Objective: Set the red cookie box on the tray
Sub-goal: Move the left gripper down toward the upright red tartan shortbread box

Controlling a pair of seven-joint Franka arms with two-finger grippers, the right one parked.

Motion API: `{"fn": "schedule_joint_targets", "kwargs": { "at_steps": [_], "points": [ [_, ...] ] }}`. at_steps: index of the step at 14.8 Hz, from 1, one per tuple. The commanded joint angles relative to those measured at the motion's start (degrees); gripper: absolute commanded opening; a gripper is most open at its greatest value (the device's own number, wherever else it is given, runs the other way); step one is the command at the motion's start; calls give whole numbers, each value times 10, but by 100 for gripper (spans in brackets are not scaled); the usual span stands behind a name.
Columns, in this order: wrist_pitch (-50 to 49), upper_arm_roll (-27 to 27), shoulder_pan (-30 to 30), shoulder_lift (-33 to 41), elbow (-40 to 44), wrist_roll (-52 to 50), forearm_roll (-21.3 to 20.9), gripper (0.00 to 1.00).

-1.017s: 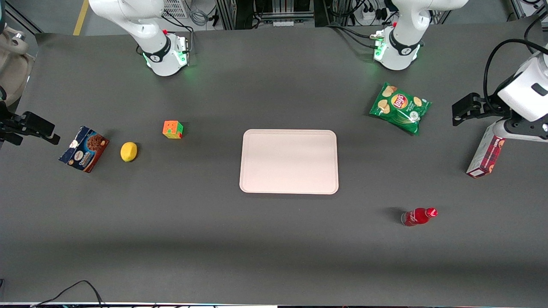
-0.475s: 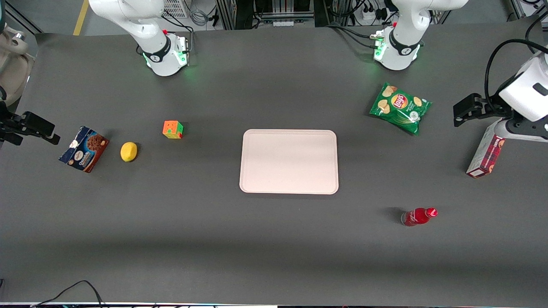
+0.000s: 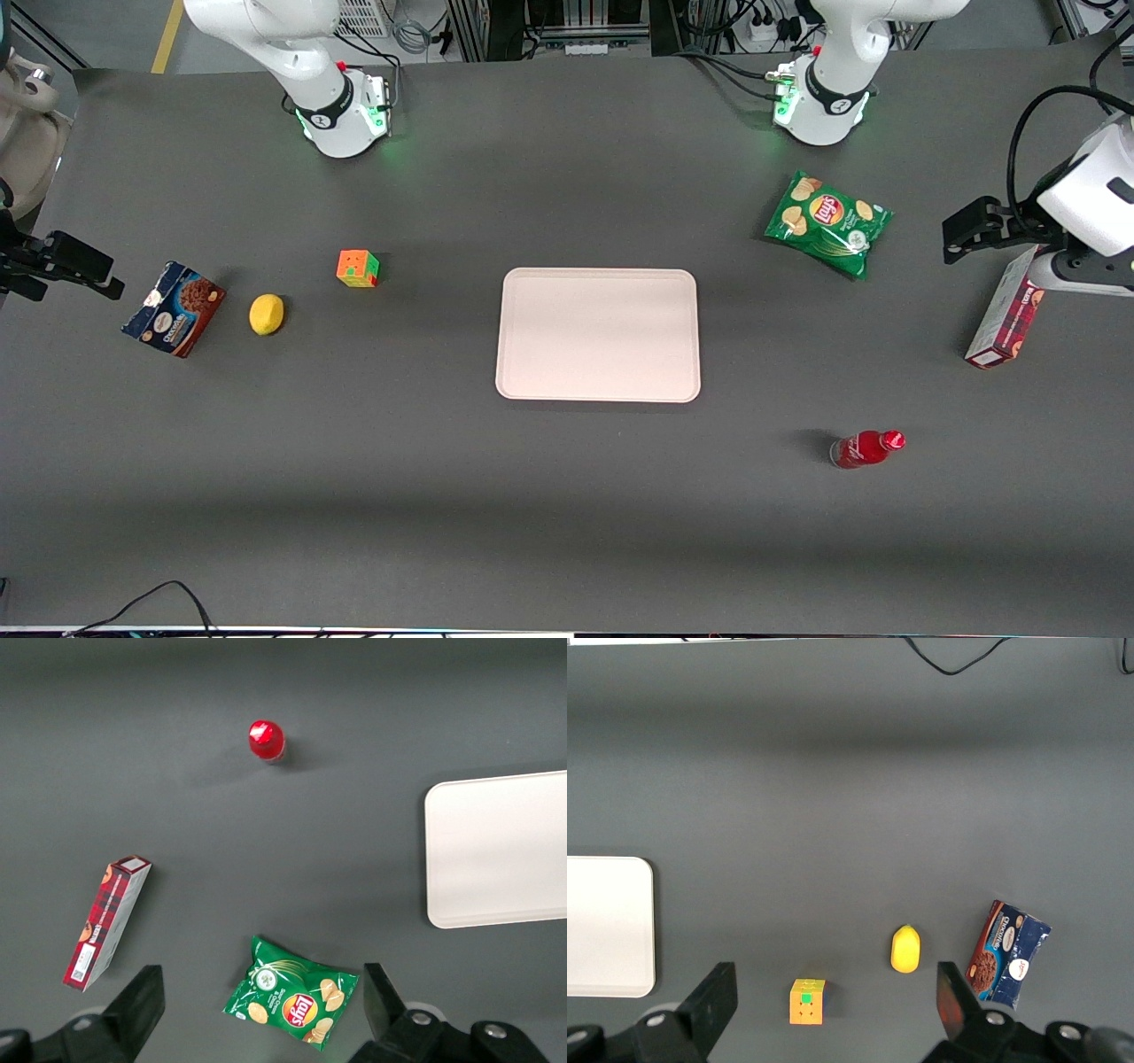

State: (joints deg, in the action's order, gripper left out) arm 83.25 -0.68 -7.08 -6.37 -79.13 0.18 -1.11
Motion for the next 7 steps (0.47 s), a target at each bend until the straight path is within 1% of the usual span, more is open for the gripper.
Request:
{"fn": "schedule_joint_targets", "kwargs": {
  "at_steps": [1,3,7],
  "points": [
    [1,-15,0,13,-23,25,-8,100],
    [9,-27,0,11,-33,74,-35,100],
    [28,-62,-1,11,-66,171,-38,100]
  ]
}}
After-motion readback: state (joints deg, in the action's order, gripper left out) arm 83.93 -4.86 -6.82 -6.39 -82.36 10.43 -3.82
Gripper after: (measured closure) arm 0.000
